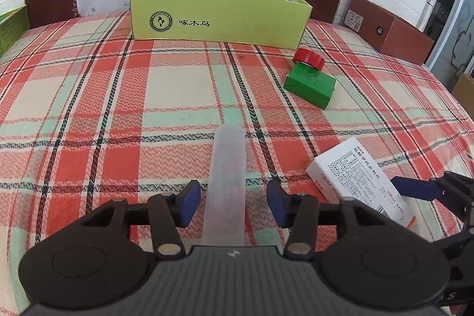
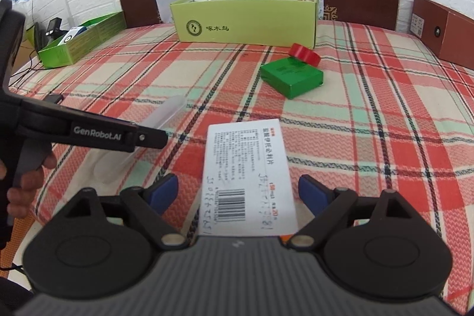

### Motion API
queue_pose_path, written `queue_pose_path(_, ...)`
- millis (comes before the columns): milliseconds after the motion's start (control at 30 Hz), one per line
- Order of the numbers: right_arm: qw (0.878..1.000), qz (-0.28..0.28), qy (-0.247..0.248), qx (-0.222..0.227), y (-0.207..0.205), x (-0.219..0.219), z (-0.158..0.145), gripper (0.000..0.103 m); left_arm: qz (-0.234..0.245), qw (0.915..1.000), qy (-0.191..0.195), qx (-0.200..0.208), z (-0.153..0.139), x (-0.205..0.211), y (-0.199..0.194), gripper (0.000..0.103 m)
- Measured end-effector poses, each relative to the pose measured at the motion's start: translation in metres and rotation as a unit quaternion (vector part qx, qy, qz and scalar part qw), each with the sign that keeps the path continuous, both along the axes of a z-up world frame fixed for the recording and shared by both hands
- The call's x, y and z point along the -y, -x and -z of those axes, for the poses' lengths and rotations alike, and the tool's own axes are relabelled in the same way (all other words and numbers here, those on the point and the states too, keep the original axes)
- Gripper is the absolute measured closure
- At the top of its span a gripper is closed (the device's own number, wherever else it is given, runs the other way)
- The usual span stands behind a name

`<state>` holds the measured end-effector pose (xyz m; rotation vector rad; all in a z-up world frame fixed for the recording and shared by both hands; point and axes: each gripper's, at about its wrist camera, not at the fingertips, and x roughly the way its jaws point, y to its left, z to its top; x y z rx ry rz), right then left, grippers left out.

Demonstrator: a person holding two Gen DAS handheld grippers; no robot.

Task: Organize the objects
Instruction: 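Grasp the clear plastic tube with the left gripper while the right grasps the white-orange carton, then carry the tube and carton into the lime-green box and open both grippers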

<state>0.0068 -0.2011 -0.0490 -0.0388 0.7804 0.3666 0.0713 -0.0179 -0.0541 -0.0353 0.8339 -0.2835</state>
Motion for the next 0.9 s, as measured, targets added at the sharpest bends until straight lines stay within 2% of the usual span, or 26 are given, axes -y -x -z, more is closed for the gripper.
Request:
queue_pose_path(233, 1.000, 0.003, 0.011, -0.003, -0.009, -0.003, 0.006, 0.023, 0.004, 0.9999, -0.008, 0.007, 0.001, 0.002, 0.001, 0.052)
queue_pose_path(367, 1.000, 0.004, 0.017, -0.005, -0.013, -0.006, 0.010, 0.035, 0.013, 0.9998, -0.011, 0.013, 0.003, 0.001, 0.001, 0.053)
queue_pose_path(467, 1.000, 0.001, 0.030, 0.001, -0.015, -0.010, 0.011, 0.037, 0.016, 0.9996, -0.012, 0.019, 0.005, 0.001, 0.000, 0.053)
queue_pose_path(600, 0.999, -0.003, 0.036, 0.009, -0.015, -0.013, 0.011, 0.038, 0.015, 0.9991, -0.028, 0.027, 0.004, 0.000, -0.001, 0.070)
queue_pose_path(667, 0.999, -0.003, 0.030, 0.008, -0.016, -0.014, 0.011, 0.038, 0.011, 0.9996, -0.017, 0.022, 0.002, -0.004, -0.003, 0.074)
queue_pose_path(767, 1.000, -0.005, 0.012, 0.007, -0.019, -0.013, 0.007, 0.038, 0.007, 0.9999, 0.004, 0.014, -0.003, -0.010, -0.007, 0.074)
queue_pose_path(900, 1.000, -0.012, -0.004, 0.021, -0.026, -0.013, -0.007, 0.038, 0.010, 0.9989, 0.031, 0.034, -0.025, -0.015, -0.013, 0.074)
